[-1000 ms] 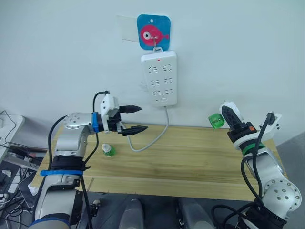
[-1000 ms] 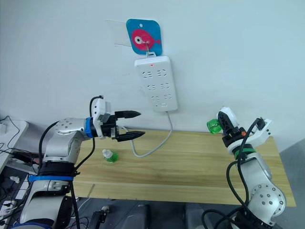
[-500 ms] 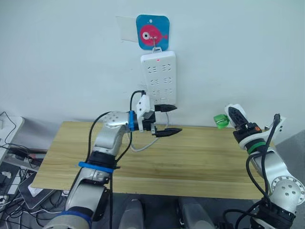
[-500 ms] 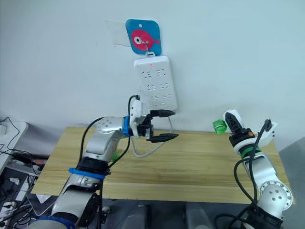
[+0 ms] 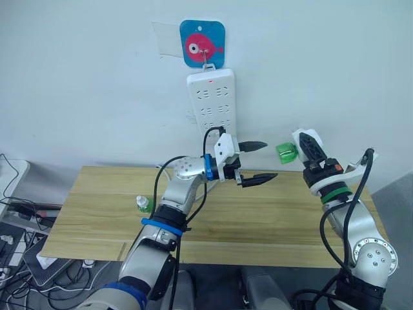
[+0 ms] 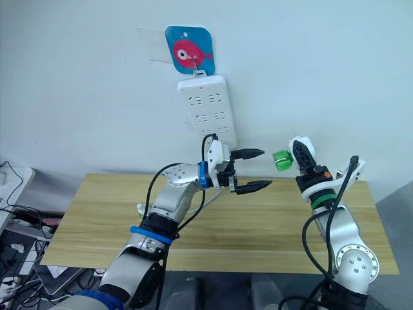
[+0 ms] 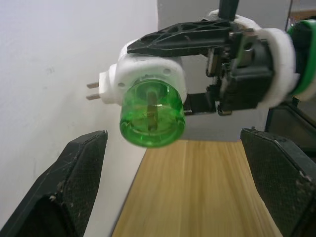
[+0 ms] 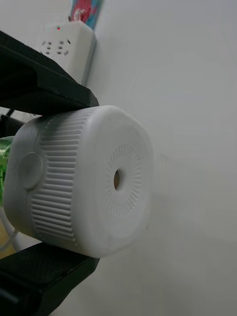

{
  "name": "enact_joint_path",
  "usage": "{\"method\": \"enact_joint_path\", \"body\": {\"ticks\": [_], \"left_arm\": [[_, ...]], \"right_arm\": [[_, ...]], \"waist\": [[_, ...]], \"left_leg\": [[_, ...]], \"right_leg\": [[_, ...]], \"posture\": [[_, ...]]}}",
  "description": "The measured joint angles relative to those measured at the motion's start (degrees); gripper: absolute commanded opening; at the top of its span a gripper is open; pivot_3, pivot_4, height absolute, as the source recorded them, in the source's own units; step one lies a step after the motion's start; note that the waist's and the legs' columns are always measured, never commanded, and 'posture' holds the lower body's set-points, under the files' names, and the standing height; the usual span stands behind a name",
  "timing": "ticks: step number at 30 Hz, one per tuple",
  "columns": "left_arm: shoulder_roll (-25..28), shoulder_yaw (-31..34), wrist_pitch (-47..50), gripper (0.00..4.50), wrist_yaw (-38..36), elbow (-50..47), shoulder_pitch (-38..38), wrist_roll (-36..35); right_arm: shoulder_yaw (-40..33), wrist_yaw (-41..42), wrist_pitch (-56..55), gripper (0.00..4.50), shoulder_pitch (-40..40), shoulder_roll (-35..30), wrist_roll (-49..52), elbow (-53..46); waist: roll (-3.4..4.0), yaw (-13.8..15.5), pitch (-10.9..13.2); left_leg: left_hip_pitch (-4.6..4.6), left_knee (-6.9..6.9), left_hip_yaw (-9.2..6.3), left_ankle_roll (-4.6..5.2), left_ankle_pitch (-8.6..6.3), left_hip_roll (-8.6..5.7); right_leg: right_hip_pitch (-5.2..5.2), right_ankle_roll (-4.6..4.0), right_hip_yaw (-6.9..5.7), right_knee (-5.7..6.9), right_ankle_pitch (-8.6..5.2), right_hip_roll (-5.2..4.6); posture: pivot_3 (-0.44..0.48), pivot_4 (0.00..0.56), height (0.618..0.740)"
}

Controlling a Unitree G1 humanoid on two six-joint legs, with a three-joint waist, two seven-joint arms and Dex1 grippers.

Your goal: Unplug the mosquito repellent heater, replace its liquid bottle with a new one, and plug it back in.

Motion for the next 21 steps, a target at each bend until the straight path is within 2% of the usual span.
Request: {"method": "enact_joint_path", "body": {"ticks": [19,21], "left_arm": [[-4.3,0.1,-1.9,4.50,5.4,1.8,-0.4,0.3],[-4.5,0.3,-1.9,4.12,5.4,1.8,-0.5,0.2]], "right_arm": [[7.7,-1.2,-6.0,3.04,3.0,-2.2,1.9,-2.3],[8.0,-1.2,-6.4,3.04,3.0,-2.6,1.9,-2.3]], "waist": [[-0.01,-0.2,0.0],[-0.01,-0.2,0.0]], "left_leg": [[-0.02,0.01,-0.01,-0.04,0.03,-0.04],[-0.02,0.01,-0.01,-0.05,0.04,-0.04]], "right_leg": [[0.00,0.01,0.00,0.00,0.00,-0.02],[0.00,0.01,0.00,0.01,0.00,-0.02]], "posture": [[-0.093,0.167,0.740],[-0.093,0.167,0.740]]}}
